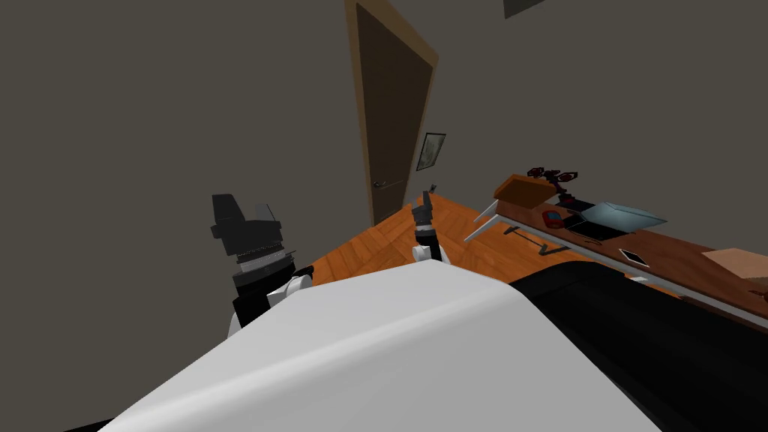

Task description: Pull the door open

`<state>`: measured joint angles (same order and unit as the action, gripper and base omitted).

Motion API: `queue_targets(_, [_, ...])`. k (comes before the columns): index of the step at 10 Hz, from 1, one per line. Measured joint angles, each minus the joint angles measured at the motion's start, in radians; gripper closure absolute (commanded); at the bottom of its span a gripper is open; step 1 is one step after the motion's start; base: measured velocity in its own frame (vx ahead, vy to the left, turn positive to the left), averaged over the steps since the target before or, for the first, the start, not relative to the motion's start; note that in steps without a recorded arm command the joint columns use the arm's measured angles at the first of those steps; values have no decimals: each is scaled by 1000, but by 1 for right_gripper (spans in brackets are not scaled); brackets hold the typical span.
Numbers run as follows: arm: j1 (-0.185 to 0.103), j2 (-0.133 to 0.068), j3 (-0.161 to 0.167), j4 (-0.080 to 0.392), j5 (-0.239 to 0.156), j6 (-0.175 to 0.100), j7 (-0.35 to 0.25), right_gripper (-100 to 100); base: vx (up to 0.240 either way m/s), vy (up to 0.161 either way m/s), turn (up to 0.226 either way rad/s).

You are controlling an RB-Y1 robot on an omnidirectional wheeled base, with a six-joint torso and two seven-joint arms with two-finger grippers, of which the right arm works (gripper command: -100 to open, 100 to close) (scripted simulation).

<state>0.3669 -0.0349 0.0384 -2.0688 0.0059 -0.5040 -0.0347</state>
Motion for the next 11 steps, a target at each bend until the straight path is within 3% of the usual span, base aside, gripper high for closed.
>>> queue_targets(11, [-117, -54, -30, 268, -11, -34, -7, -100, 81, -56, 103])
